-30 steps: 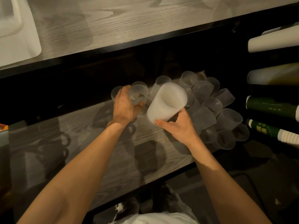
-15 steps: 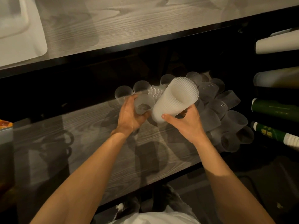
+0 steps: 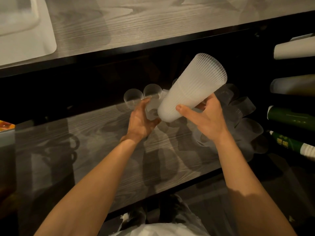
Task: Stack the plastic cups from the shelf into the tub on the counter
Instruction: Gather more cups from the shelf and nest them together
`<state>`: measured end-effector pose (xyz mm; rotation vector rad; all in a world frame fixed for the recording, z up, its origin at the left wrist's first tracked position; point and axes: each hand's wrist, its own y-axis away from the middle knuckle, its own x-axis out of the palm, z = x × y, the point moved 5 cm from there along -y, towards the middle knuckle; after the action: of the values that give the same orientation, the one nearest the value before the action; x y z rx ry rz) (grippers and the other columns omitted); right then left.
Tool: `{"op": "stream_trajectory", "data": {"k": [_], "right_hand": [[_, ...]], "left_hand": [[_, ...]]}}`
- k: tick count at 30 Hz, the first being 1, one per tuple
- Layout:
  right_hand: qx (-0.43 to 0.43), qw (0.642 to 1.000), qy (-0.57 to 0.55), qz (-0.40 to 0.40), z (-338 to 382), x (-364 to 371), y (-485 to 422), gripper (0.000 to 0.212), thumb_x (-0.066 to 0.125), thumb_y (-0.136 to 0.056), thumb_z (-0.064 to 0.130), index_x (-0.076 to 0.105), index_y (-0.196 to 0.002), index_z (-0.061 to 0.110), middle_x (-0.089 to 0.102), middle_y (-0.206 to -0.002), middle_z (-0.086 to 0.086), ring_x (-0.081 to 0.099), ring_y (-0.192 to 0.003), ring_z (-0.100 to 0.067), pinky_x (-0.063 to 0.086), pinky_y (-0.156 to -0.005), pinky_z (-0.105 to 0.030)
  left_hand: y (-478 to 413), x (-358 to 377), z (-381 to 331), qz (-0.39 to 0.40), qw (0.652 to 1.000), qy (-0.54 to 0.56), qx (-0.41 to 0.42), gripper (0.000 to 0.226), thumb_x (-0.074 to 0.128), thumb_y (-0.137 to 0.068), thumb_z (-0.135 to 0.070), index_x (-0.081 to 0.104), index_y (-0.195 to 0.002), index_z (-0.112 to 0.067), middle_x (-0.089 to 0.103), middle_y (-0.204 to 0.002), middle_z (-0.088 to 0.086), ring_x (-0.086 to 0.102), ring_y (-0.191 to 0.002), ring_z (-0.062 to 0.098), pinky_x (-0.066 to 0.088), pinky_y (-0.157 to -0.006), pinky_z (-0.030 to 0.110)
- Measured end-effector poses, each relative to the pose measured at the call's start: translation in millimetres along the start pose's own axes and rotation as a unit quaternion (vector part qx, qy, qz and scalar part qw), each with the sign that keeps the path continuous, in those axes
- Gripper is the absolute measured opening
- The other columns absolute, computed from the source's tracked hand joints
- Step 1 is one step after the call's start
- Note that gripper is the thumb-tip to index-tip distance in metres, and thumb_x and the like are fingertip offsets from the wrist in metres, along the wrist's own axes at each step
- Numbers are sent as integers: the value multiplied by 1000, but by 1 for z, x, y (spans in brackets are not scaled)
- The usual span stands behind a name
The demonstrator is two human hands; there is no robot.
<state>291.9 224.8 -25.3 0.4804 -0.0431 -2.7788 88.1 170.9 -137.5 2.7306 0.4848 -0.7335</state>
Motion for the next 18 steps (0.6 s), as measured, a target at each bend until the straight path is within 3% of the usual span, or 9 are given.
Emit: {"op": "stream_trajectory", "data": {"k": [5,9,12,15,18], "right_hand": [[-1,1000,20,-1,-3,19,-6,75,94,-73,24,54,-136,17,62,-131,9,60,-122,-4,54,-96,-22],[28,999,31,6,-18,33,-9,76,94,-73,25,51,-136,20,60,-132,8,58,-123,-6,55,-100,-30],[55,997,42,26,-29,44,-7,85,95,-69,31,50,-140,16,60,-133,4,59,-123,-11,59,-98,-38],[51,996,63,38,-30,52,-5,93,90,-60,52,51,-138,21,61,-132,8,59,-124,-12,59,-95,-41],[35,995,78,56,-29,58,-2,96,88,-60,55,50,-140,19,61,-132,8,60,-123,-11,60,-94,-40]], "left_hand": [[2,3,-2,3,1000,6,12,84,92,-72,-24,48,-144,-23,60,-136,-1,59,-121,17,54,-102,40],[6,6,7,33,999,5,-16,86,90,-74,-17,44,-147,-26,57,-137,-1,53,-117,13,53,-96,32],[10,8,16,50,998,3,-27,87,87,-77,-11,41,-150,-26,56,-139,-2,50,-116,10,46,-84,19],[13,9,20,52,998,9,-32,87,85,-78,-10,41,-150,-28,55,-140,-4,49,-118,8,45,-91,23],[15,9,25,44,999,9,-27,85,87,-77,-17,43,-149,-25,55,-142,-2,53,-126,13,48,-99,29]]}}
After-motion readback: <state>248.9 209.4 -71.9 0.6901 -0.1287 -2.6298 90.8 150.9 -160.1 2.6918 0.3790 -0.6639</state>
